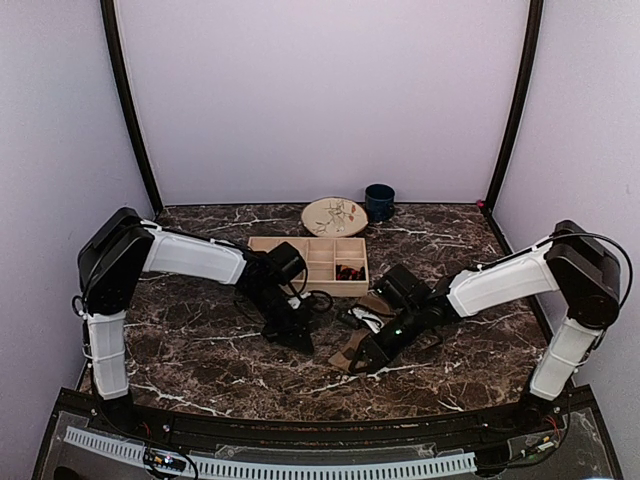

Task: Roll the socks
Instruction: Roll the sock at the center of the board.

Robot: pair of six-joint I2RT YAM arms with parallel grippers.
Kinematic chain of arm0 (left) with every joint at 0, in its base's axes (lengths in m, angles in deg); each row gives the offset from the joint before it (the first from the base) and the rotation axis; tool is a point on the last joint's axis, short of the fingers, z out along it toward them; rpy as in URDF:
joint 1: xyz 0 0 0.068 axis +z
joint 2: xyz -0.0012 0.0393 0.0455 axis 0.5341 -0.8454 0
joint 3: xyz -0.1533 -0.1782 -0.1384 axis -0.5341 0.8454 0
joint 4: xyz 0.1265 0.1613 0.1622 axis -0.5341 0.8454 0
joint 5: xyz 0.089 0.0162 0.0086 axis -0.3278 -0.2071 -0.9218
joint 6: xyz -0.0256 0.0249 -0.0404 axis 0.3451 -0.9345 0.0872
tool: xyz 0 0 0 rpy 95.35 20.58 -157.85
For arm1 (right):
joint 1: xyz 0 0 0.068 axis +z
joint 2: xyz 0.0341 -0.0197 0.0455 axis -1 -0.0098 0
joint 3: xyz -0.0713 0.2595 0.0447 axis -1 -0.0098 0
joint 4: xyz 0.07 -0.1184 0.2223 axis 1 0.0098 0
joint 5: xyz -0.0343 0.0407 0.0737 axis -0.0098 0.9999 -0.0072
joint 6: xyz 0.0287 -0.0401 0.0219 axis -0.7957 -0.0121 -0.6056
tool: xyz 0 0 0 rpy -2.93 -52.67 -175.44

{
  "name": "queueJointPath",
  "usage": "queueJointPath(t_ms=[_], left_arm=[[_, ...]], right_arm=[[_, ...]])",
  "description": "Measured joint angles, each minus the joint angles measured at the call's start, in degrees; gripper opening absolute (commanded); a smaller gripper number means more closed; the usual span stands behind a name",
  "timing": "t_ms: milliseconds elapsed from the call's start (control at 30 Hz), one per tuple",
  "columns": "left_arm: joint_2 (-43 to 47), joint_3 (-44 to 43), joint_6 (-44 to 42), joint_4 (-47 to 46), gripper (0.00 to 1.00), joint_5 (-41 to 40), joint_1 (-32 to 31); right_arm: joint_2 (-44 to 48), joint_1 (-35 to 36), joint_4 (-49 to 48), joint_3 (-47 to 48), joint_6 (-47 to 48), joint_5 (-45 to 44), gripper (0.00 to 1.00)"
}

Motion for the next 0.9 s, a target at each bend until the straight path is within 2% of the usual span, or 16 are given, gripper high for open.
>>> queueJointPath(t_ms=[300, 800, 900], left_arm=[[10.84, 5.03, -0.94, -8.7, 0.03, -1.25, 0.04], [11.41, 5.68, -6.45, -14.71, 0.02, 0.31, -4.96], [11.41, 5.68, -7.52, -15.69, 0.06, 0.52, -5.49]], right_arm=[[-3.89, -4.92, -2.49, -0.02, -5.29, 8.9, 0.1], [-4.28, -8.63, -9.7, -5.07, -15.56, 17.27, 0.1], [-4.42, -9.51, -12.0, -6.97, -18.51, 19.04, 0.1]])
